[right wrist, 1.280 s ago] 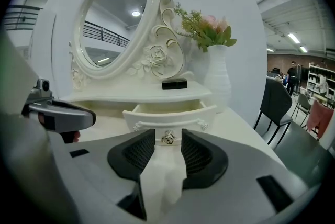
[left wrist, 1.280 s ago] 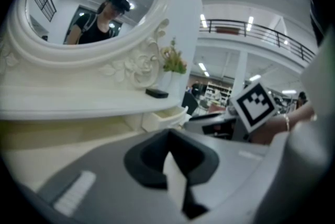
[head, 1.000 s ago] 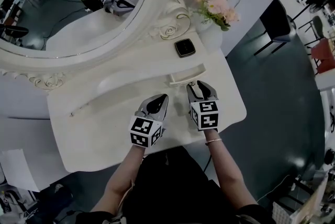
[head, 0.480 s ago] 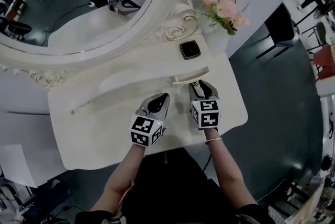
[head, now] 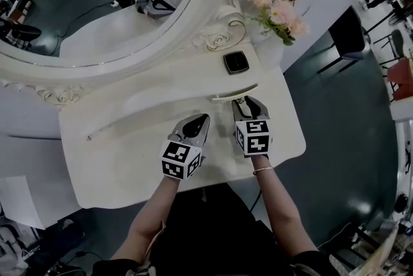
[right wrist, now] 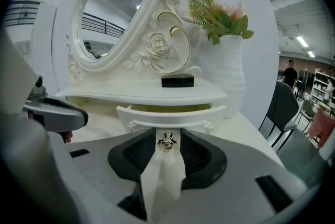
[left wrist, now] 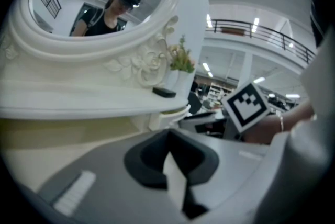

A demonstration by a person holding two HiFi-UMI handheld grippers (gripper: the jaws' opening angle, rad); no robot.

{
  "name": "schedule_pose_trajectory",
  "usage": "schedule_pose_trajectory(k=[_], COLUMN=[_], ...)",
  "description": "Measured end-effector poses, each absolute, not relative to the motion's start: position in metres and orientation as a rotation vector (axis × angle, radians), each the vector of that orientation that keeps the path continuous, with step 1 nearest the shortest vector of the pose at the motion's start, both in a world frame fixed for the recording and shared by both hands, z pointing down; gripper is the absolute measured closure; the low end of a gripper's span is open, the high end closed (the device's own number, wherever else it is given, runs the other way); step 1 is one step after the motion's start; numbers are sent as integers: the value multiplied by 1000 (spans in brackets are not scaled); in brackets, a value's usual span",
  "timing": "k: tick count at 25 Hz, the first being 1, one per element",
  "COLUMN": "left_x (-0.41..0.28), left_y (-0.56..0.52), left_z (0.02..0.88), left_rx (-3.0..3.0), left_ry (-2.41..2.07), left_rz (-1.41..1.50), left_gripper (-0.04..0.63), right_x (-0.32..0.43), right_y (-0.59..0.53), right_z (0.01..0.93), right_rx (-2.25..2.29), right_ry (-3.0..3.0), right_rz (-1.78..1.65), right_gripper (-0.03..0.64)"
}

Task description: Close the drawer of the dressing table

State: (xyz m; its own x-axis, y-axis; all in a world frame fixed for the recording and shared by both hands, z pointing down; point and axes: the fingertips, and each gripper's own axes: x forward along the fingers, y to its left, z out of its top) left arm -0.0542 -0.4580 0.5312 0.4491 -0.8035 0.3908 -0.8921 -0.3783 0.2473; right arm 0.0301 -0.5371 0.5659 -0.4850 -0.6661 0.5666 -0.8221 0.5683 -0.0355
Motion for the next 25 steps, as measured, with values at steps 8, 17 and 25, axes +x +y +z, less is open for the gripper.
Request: schedule_pose_trajectory(k=[8,17,25], left_x=[-53,-59,-66], left_y=[-460,-460,-460], left_z=[530,529,527], left_rx=[2287,2273,2265], left_ry=[-1438,-1466,-1480], left_rz=[288,285,282], left_gripper=[591,591,590], right_x=[25,19,15], right_y=[-545,-558,-564], right_z=[566,567,566], right_rx=[1188,1178,1183], right_ry=[-2309,-2308,-2303], right_rz=[407,395,384], right_gripper=[480,485,485])
